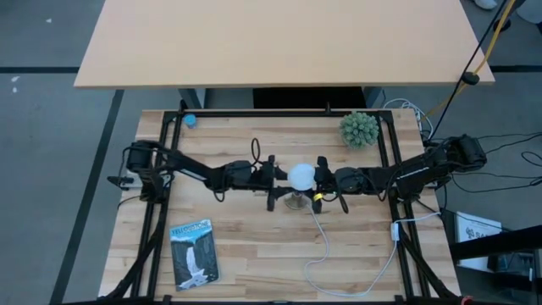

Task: Screw lightbulb
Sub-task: Insert the lightbulb into the lamp

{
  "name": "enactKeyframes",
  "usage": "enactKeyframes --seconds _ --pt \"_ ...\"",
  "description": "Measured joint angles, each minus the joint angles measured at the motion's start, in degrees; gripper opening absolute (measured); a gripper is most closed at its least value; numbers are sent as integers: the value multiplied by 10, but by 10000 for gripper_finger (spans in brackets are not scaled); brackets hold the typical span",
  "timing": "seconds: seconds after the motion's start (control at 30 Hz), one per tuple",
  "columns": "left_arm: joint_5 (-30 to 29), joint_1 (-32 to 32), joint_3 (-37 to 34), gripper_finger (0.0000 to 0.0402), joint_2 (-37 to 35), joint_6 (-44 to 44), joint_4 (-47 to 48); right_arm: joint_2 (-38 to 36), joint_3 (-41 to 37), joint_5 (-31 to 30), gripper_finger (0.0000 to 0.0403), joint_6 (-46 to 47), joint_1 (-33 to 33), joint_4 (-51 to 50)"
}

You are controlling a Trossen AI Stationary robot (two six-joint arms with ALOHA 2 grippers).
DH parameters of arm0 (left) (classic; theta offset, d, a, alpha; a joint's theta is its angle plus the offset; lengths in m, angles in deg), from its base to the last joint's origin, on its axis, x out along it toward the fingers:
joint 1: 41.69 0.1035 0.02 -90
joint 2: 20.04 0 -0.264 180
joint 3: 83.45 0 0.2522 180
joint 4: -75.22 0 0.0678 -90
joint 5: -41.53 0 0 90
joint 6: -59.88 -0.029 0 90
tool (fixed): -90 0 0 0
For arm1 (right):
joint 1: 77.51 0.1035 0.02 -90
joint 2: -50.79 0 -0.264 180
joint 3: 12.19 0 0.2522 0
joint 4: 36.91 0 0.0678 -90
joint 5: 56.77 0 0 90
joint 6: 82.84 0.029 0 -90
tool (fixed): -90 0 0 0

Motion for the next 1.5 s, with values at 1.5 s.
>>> enactKeyframes --seconds 1.5 --pt "5 18 -12 179 7 -61 43 18 1 7 183 -14 7 -96"
